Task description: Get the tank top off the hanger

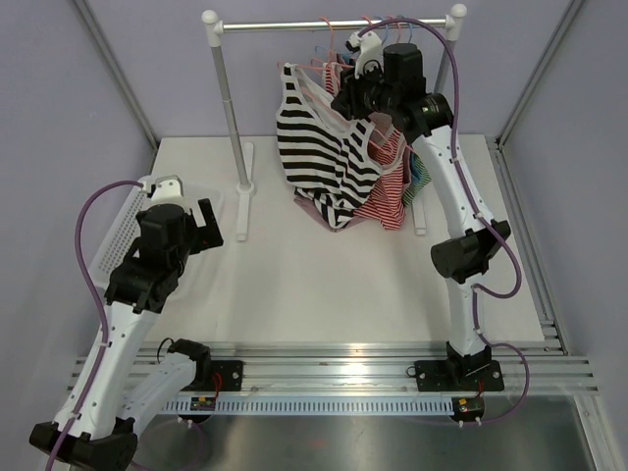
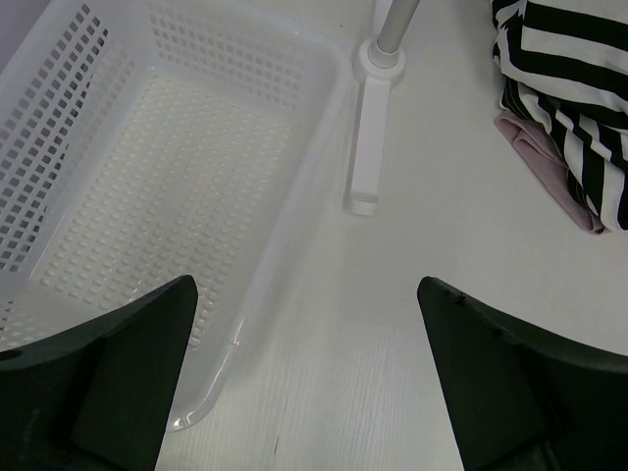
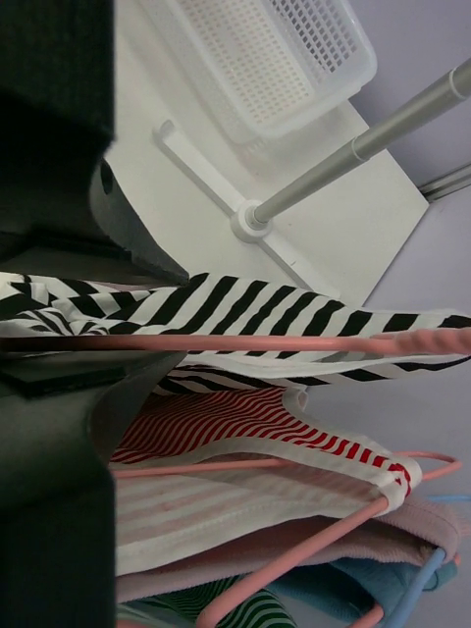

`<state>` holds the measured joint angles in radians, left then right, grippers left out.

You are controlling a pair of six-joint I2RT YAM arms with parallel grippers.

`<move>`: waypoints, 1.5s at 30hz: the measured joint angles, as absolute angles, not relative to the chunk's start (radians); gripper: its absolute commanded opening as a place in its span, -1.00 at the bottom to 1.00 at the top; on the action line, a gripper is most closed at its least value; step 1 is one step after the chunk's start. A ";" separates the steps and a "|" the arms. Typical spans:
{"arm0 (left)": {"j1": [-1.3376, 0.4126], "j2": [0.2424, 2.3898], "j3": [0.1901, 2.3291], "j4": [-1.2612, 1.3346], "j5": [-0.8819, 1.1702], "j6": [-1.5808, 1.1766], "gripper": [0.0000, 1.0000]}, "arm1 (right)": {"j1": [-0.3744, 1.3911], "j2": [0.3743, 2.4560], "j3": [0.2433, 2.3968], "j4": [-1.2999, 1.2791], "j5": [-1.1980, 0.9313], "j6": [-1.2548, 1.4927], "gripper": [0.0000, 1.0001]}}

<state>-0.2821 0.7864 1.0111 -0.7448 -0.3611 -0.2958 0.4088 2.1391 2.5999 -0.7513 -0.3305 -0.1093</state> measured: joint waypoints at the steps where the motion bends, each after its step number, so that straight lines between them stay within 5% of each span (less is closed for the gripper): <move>1: -0.282 0.788 1.007 -0.744 -0.358 -0.296 0.98 | 0.414 2.146 2.601 -0.749 -0.326 -0.110 -0.30; 14: -0.282 0.804 1.001 -0.744 -0.325 -0.296 0.98 | 0.426 2.175 2.627 -0.675 -0.281 -0.109 -0.35; 22: -0.282 0.805 1.001 -0.741 -0.312 -0.296 0.98 | 0.426 2.175 2.629 -0.663 -0.269 -0.108 -1.00; 39: -0.282 0.812 1.100 -0.765 -0.242 -0.313 0.98 | 0.439 2.122 2.612 -0.607 -0.210 -0.009 -1.00; 45: -0.316 0.870 1.257 -0.776 -0.224 -0.338 0.98 | 0.439 1.969 2.456 -0.599 -0.247 0.028 -1.00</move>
<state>-0.3161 0.8700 1.2572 -0.7757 -0.2245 -0.3382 0.4385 1.9686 2.4557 -0.5987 -0.2466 0.0280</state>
